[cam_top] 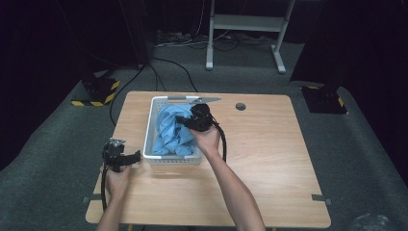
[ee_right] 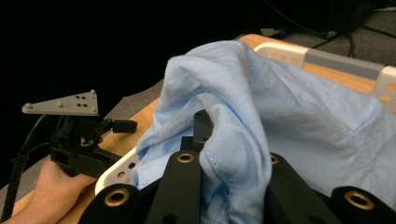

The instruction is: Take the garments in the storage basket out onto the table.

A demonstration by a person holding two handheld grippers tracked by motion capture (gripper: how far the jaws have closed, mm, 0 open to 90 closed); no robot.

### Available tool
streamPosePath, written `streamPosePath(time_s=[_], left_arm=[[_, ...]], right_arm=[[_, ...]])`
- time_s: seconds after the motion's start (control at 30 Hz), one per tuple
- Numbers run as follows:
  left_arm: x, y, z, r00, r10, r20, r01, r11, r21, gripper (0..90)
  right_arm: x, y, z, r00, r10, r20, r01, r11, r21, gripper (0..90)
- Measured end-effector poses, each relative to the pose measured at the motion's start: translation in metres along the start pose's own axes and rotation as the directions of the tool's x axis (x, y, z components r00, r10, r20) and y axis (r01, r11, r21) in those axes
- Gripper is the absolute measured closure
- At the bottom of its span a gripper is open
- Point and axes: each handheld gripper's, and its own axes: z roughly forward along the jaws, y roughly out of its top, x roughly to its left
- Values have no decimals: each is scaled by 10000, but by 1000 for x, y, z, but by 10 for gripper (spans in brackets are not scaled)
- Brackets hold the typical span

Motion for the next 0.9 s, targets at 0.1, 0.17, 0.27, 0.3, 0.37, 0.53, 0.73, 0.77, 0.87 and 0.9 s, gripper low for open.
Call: streamPosePath(time_s=[0.1, 0.17, 0.27, 0.3, 0.37, 0.53, 0.73, 0.77, 0.87, 0.9], left_arm=[[0, 0, 0, 10000, -2, 1, 2, 10000, -3, 84], [0, 0, 0, 10000, -4, 4, 4, 10000, -5, 84], [0, 0, 0, 10000, -1, 5, 1, 10000, -6, 84], [0, 0, 0, 10000, -1, 5, 1, 10000, -6, 84], [0, 0, 0, 10000, -1, 6, 1, 10000, -7, 84], [0, 0, 0, 10000, 4, 6, -4, 10000, -5, 85], [0, 0, 0, 10000, 5, 6, -5, 10000, -6, 85], [0, 0, 0, 10000, 7, 7, -7, 10000, -4, 85], [0, 0, 0, 10000, 6, 11, -6, 10000, -8, 86], [0, 0, 0, 10000, 6, 11, -6, 10000, -8, 86]], right_arm=[[2, 4, -6, 9998, -221, -7, 221, 9996, -191, 858], [4, 6, -10, 9996, -275, -32, 274, 9992, -306, 858], [8, 11, -13, 9991, -422, -80, 419, 9981, -443, 858], [8, 11, -13, 9991, -422, -80, 419, 9981, -443, 858], [8, 14, -17, 9986, -528, -88, 523, 9973, -520, 858], [9, 21, -29, 9982, -597, -86, 587, 9940, -927, 860], [12, 29, -36, 9970, -772, -2, 768, 9919, -1012, 860], [13, 31, -37, 9968, -798, 12, 795, 9919, -995, 860], [14, 35, -39, 9962, -870, 51, 870, 9904, -1074, 861], [14, 35, -39, 9962, -870, 51, 870, 9904, -1074, 861]])
